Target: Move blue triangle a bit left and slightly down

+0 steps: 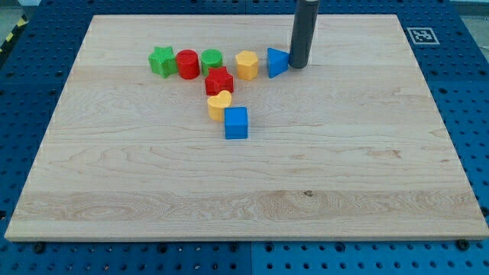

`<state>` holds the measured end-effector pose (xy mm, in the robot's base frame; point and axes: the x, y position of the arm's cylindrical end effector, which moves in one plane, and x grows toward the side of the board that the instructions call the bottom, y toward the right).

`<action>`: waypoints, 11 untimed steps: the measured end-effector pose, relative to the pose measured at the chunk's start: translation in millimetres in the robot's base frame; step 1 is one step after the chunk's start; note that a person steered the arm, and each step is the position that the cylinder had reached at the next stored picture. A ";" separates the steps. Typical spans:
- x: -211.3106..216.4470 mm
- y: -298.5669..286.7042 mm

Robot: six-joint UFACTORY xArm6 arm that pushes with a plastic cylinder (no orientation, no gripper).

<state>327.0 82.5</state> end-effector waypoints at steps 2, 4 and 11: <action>-11.5 -12.0; 2.8 -12.9; 38.7 -62.4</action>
